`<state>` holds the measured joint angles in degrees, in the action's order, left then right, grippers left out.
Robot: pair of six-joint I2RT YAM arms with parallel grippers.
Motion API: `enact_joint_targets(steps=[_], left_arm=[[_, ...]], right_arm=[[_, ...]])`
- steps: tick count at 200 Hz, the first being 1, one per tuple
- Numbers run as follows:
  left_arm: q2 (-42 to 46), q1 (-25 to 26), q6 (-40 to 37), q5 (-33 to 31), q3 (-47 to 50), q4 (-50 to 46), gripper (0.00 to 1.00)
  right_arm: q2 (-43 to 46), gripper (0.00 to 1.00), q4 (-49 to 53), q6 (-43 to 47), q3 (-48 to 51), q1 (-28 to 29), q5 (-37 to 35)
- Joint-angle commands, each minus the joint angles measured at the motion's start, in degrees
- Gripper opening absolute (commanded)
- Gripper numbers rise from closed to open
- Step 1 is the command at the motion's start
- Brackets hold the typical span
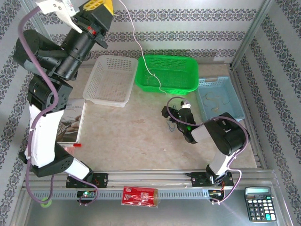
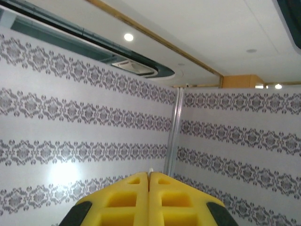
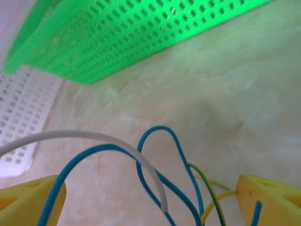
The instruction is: Untangle the cables
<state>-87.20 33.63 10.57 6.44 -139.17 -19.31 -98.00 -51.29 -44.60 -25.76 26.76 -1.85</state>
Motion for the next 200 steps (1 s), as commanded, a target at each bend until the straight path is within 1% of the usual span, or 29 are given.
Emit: enact_joint_targets(steps=[1, 39, 76, 124, 158, 200], left_arm=[[0.82, -0.76, 1.56, 2.79, 3.83, 0.91, 0.0], [2.43, -0.72, 3.88, 4.26, 11.45, 4.52, 0.0], [2.78, -0.72, 5.94, 5.84, 15.64, 6.28, 0.0], [3.61, -0.7, 7.99, 6.88, 21.49, 9.27, 0.0], [3.36, -0.75, 9.26, 7.51, 22.61, 10.72, 0.0], [2.46, -0.69, 10.78, 8.25, 22.19, 11.67, 0.0]], right_arm=[[4.81, 0.94, 6.84, 2.9, 1.24, 0.13, 5.87], [11.94, 0.95, 12.48, 5.99, 1.32, 0.22, 8.17], [19.23, 0.95, 18.01, 7.82, 0.66, 0.39, 9.22], [29.49, 0.94, 25.46, 11.16, -3.65, 1.19, 11.14], [31.46, 0.94, 27.46, 14.4, -8.72, 2.65, 13.16], [28.56, 0.94, 27.06, 17.12, -14.14, 5.6, 13.1]])
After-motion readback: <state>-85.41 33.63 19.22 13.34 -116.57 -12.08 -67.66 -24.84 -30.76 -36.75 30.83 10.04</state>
